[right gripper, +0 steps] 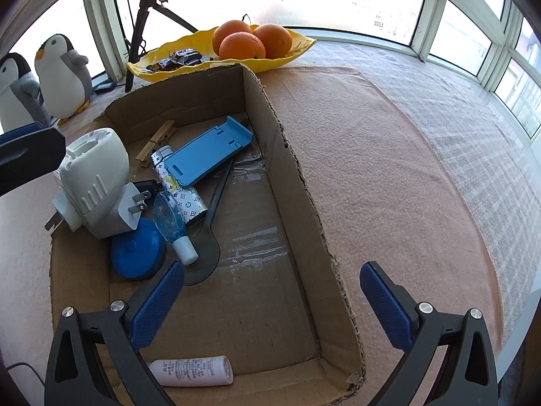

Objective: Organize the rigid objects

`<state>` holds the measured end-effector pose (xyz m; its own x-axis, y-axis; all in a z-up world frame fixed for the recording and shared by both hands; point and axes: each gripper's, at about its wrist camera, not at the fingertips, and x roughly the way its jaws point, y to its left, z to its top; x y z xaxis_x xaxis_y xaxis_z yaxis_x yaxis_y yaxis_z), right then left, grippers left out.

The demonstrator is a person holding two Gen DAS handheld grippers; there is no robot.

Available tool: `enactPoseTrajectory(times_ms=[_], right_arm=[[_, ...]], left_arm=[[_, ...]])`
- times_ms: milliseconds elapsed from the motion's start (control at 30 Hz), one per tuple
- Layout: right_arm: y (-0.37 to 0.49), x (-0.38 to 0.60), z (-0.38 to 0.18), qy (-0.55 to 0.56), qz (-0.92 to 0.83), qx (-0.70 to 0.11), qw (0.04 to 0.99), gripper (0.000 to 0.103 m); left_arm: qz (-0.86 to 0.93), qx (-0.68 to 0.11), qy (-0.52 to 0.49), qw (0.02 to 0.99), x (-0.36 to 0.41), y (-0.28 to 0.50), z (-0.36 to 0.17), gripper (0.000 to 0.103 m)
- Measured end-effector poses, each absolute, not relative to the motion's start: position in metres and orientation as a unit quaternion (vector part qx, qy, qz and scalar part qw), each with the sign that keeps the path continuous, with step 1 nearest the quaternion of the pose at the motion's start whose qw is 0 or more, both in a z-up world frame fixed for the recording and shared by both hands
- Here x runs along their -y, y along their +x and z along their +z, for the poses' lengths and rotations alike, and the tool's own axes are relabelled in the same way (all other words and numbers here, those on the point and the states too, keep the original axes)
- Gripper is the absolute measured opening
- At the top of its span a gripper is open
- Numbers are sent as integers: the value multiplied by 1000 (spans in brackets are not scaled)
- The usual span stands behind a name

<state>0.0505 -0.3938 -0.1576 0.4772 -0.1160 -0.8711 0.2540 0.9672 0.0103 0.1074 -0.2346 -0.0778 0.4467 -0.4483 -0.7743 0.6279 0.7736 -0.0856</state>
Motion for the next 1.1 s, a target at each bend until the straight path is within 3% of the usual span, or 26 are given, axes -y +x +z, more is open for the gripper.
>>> enactPoseTrajectory(times_ms=[933, 1033, 1100], right_arm=[[-15, 364, -63, 89, -76, -417, 901, 102], [-21, 359, -53, 87, -74, -405, 907, 102], [-22, 356, -47, 82, -74, -399, 910, 102]], left_arm=[[-237, -406, 68, 880, 160, 49, -41, 72], [-233, -402, 63, 883, 156, 44, -34, 82], [-229, -394, 65, 888, 154, 41, -29, 82]])
